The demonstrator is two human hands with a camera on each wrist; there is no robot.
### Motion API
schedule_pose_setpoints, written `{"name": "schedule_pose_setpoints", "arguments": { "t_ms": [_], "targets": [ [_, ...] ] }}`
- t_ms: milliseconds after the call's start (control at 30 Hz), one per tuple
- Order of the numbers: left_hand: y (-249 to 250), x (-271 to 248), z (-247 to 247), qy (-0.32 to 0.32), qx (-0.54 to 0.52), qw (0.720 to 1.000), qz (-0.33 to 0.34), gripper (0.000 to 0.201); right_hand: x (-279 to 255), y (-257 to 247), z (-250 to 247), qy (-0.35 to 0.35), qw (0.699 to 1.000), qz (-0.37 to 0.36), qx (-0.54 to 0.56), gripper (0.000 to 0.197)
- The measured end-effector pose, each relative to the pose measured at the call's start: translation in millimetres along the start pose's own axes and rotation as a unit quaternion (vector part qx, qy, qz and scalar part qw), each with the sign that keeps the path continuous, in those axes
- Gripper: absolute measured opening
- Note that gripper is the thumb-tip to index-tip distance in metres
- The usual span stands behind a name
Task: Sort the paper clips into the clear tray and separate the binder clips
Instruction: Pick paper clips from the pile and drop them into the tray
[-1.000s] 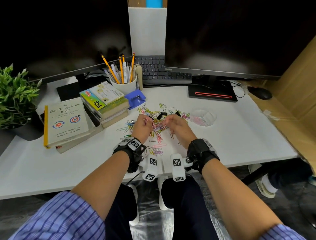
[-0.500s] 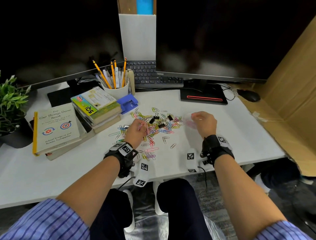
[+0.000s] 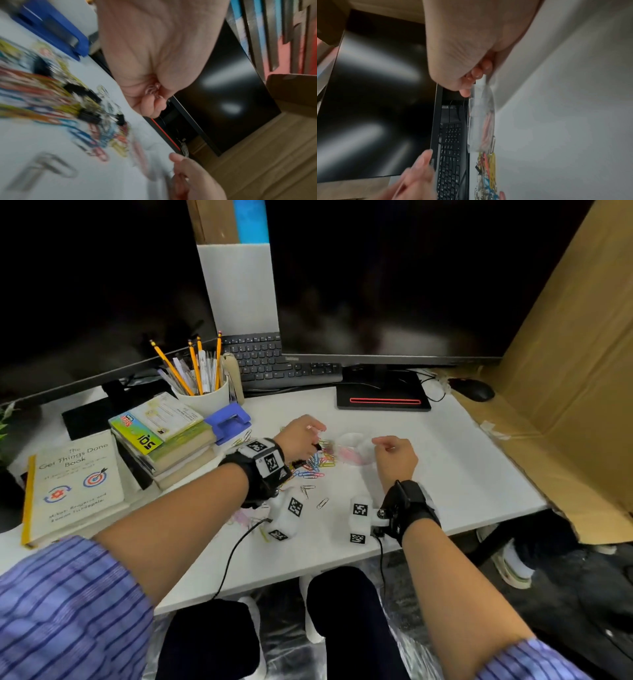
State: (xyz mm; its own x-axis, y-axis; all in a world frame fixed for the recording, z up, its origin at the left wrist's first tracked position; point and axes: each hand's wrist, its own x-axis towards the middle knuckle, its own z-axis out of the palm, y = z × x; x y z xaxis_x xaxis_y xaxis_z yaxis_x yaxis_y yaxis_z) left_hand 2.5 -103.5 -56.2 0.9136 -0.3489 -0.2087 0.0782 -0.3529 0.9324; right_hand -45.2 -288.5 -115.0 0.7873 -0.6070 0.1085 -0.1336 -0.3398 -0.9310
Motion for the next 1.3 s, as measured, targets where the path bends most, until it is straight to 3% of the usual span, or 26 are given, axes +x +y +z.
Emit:
{"name": "schedule_pose_setpoints", "arguments": {
  "t_ms": [233,367,500,600,733,900,1000,1100,1200,1300],
  "targets": [
    [33,31,36,-0.040,-0.072,0.993,-0.087,0.030,3,2,4,0.011,0.997,0.006,0.071,0.018],
    [38,40,57,-0.074,0.007,0.991,-0.107,0.023,6,2,7,0.004,0.998,0.000,0.069,0.017],
    [41,39,77,-0.080,0.115,0.987,-0.075,0.033,8,4,6,0.011,0.999,-0.008,0.047,0.023],
    [42,43,83,-0.060,0.239,0.969,-0.028,0.038,6,4,7,-0.006,1.000,-0.020,0.018,0.025],
    [38,45,79,-0.044,0.310,0.950,0.010,0.026,5,2,8,-0.016,0.999,-0.027,0.007,0.023],
    [38,39,63,0.005,0.271,0.960,0.066,0.043,7,4,9,-0.020,0.999,-0.035,-0.002,0.017],
    [33,32,40,0.015,0.242,0.969,0.040,0.039,5,3,9,-0.014,0.999,-0.033,0.031,0.018],
    [22,18,3,0.080,0.196,0.977,0.005,0.033,3,1,7,0.004,0.998,-0.030,0.059,0.020],
    [1,2,-33,0.148,0.195,0.969,-0.024,0.031,-3,-8,10,0.008,0.996,-0.029,0.088,0.021],
    [-22,-17,-56,0.164,0.249,0.952,-0.063,0.035,-14,-33,24,-0.048,0.992,-0.090,0.075,0.021]
  ]
}}
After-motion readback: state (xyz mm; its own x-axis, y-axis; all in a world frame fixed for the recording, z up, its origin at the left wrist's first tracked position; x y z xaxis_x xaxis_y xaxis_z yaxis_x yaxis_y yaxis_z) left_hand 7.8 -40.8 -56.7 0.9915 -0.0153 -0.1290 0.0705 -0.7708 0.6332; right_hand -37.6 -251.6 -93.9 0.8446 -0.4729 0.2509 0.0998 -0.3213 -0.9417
